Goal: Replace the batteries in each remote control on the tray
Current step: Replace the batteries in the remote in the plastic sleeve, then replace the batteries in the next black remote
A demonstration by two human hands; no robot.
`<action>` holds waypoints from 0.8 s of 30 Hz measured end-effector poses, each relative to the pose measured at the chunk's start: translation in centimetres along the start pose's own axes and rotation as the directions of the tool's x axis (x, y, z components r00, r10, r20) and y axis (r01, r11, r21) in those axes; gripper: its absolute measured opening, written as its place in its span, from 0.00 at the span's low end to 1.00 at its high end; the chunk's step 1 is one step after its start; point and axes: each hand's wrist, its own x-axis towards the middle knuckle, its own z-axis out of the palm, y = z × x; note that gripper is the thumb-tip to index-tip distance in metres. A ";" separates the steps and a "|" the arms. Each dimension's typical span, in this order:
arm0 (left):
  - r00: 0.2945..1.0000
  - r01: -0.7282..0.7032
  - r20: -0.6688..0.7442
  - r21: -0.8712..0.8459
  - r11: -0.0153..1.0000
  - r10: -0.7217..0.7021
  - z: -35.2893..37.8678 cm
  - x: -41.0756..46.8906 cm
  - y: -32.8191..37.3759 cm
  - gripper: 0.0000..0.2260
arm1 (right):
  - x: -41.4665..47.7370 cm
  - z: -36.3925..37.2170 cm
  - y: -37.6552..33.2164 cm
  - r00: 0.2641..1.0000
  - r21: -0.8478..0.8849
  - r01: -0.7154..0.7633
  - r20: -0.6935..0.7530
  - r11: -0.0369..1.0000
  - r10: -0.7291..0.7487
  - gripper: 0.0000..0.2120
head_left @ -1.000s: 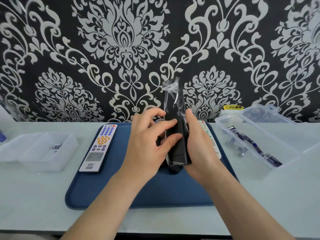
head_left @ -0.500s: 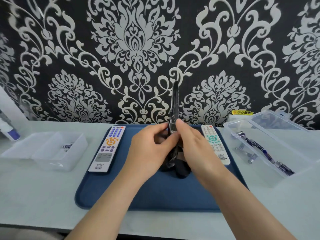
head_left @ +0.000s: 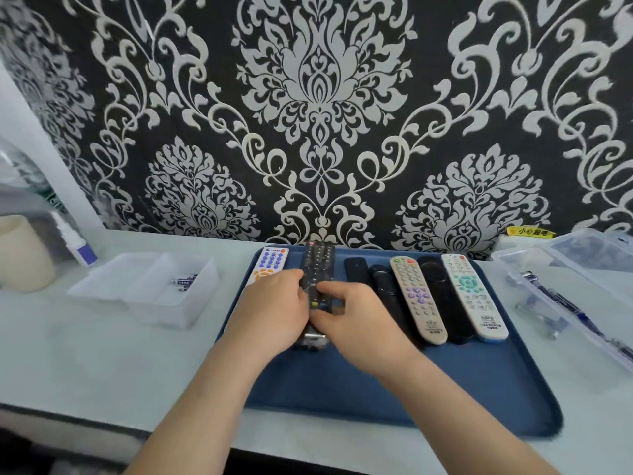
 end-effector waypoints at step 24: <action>0.962 -0.101 0.271 0.300 0.948 0.016 3.2 -0.3 -1.7 0.27 | -1.6 -3.1 3.1 0.980 -0.939 0.035 -0.035 0.343 -0.194 0.16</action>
